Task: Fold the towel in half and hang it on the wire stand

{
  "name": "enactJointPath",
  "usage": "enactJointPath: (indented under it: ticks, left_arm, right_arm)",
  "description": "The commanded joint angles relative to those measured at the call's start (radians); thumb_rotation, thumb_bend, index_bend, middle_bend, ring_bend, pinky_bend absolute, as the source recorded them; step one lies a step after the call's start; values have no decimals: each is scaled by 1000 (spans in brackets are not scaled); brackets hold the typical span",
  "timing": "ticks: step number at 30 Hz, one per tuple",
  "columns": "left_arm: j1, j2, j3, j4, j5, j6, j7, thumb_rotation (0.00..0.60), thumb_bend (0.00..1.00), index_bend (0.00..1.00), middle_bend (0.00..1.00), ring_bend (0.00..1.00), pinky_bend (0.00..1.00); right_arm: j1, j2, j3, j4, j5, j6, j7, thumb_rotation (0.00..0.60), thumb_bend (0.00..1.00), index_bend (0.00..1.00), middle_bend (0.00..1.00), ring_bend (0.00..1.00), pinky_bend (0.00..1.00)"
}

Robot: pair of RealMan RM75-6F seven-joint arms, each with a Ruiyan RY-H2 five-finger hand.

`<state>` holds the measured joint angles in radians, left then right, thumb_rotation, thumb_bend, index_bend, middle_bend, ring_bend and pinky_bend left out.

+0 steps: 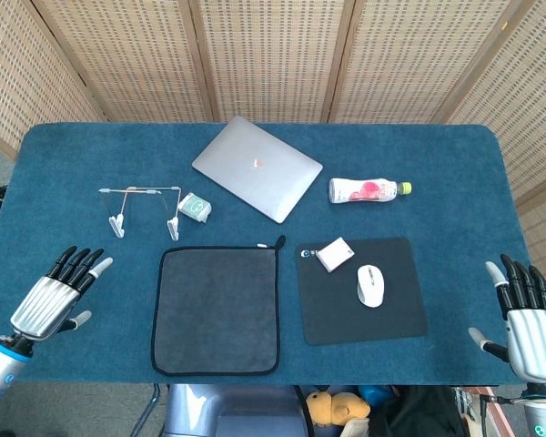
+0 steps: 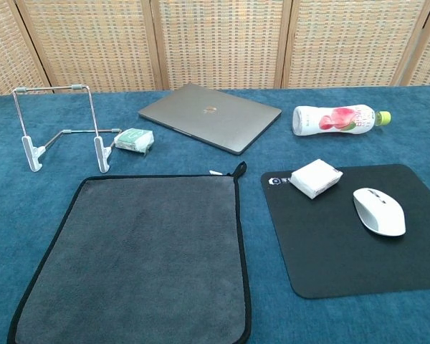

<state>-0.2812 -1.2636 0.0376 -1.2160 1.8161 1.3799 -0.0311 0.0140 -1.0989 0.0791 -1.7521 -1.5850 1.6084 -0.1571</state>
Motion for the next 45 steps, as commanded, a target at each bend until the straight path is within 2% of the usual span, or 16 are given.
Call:
enactJointPath:
  ticks: [1,6,16,24,28,45]
  left_arm:
    - [-96,-160,47,287,125,30,-165,600,233,168,0,0,0]
    - [-144,-258,59,454,162,93,-226,600,239,249,0,0,0]
    - [-201,-430,123,771,195,167,-385,600,239,255,0,0,0]
    - [-224,-494,174,916,200,193,-424,600,238,260,0,0,0]
    - [-230,-513,199,959,198,166,-430,600,239,260,0,0,0]
    - [-246,-565,227,999,141,128,-459,600,253,280,0,0,0]
  right_arm:
    - [4,-4,4,3,12,-9,-5,600,0,0,0,0,0]
    - [8,-6,12,7,32,-16,-8,600,0,0,0,0,0]
    - [20,-14,30,12,74,-35,-23,600,0,0,0,0,0]
    - [29,-21,42,21,107,-51,-33,600,0,0,0,0,0]
    - [32,-23,44,23,116,-56,-37,600,0,0,0,0,0]
    - [39,-22,50,29,141,-67,-29,600,0,0,0,0,0]
